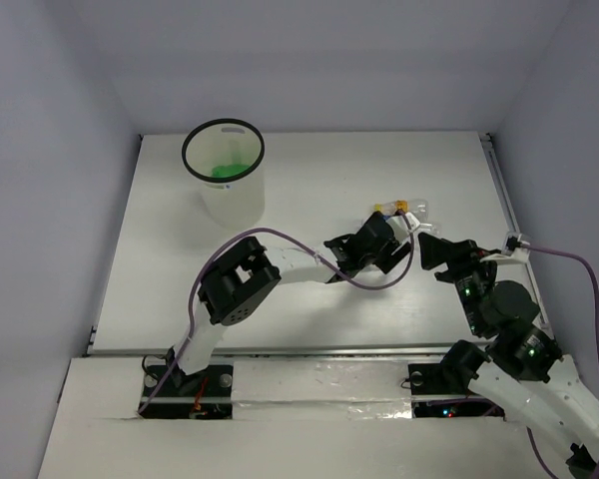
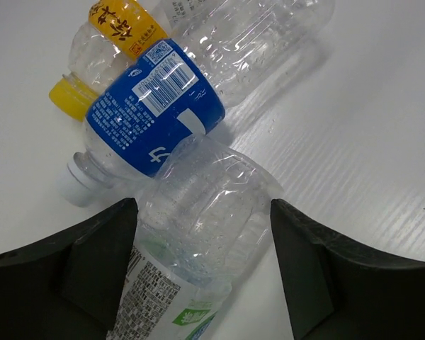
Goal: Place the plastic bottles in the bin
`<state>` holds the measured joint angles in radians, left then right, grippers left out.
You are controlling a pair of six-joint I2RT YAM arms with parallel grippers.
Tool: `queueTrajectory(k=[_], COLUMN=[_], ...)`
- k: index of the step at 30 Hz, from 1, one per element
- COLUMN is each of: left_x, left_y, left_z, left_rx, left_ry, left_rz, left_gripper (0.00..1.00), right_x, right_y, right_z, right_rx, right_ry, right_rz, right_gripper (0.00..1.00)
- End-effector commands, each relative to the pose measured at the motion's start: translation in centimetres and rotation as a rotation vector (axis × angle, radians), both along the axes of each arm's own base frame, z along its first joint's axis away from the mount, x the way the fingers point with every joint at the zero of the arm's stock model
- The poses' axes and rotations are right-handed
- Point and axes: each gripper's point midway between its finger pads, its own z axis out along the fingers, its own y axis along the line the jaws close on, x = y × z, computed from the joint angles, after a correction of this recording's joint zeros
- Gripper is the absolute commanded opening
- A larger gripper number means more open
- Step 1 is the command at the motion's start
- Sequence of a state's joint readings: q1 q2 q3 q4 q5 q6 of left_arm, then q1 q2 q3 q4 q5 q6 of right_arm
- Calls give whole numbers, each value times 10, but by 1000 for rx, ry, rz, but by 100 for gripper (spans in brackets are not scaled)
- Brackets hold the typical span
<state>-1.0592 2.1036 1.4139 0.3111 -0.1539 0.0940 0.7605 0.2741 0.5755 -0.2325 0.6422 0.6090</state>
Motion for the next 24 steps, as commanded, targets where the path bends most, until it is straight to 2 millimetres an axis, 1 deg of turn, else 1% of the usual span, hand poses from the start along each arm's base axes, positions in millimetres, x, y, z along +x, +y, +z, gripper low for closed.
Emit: queueTrajectory(k=[1, 2, 3, 4, 5, 6, 7, 8, 10, 11, 12, 13, 14, 15, 16, 17, 19, 20, 21, 22, 23, 24], left_x=[1, -1, -1, -4, -5, -7, -9, -10, -17, -19, -23, -29, -31, -34, -37, -39, -42, -45, -46, -46, -51, -51], left_y=[8, 9, 11, 15, 17, 21, 25, 26, 34, 38, 39, 45, 46, 49, 55, 58, 65, 72, 78, 82, 91, 97], left_z=[-2, 1, 4, 0, 8, 13, 7, 18, 24, 25, 27, 20, 29, 30, 26, 36, 43, 52, 57, 63, 73, 80], left_rx=[31, 22, 16, 20, 2, -14, -3, -35, -65, -71, -101, -96, -122, -132, -127, -150, -177, -197, -208, -222, -245, -258], left_ry=[-3, -2, -2, 5, 10, 16, 21, 23, 28, 30, 56, 72, 70, 84, 96, 94, 106, 105, 100, 97, 98, 88], left_rz=[24, 27, 30, 35, 45, 62, 63, 72, 75, 75, 85, 85, 84, 90, 97, 106, 131, 139, 155, 168, 180, 198], left_gripper=[65, 58, 54, 50, 43, 42, 41, 37, 32, 30, 27, 26, 26, 24, 23, 22, 21, 21, 21, 21, 21, 21], right_x=[-1, 0, 0, 1, 2, 4, 4, 6, 7, 8, 9, 10, 10, 11, 12, 13, 16, 17, 19, 23, 26, 28], right_y=[2, 3, 4, 5, 7, 8, 9, 12, 14, 16, 19, 20, 21, 24, 25, 26, 29, 31, 33, 37, 40, 43], right_z=[16, 16, 15, 14, 13, 10, 11, 8, 5, 3, 1, -2, -3, -5, -6, -7, -10, -12, -14, -20, -23, -19], right_rx=[28, 26, 24, 22, 16, 9, 10, 2, -3, -2, -9, -13, -10, -16, -16, -19, -29, -37, -48, -74, -100, -114], right_ry=[-36, -32, -30, -28, -23, -13, -15, -2, 10, 13, 22, 31, 36, 44, 47, 53, 64, 70, 76, 97, 109, 114], right_rz=[12, 15, 16, 18, 20, 20, 21, 27, 31, 39, 43, 46, 48, 54, 56, 57, 59, 60, 63, 66, 69, 75], right_gripper=[73, 73, 73, 73, 73, 73, 73, 73, 73, 73, 73, 73, 73, 73, 73, 73, 73, 72, 71, 71, 67, 65])
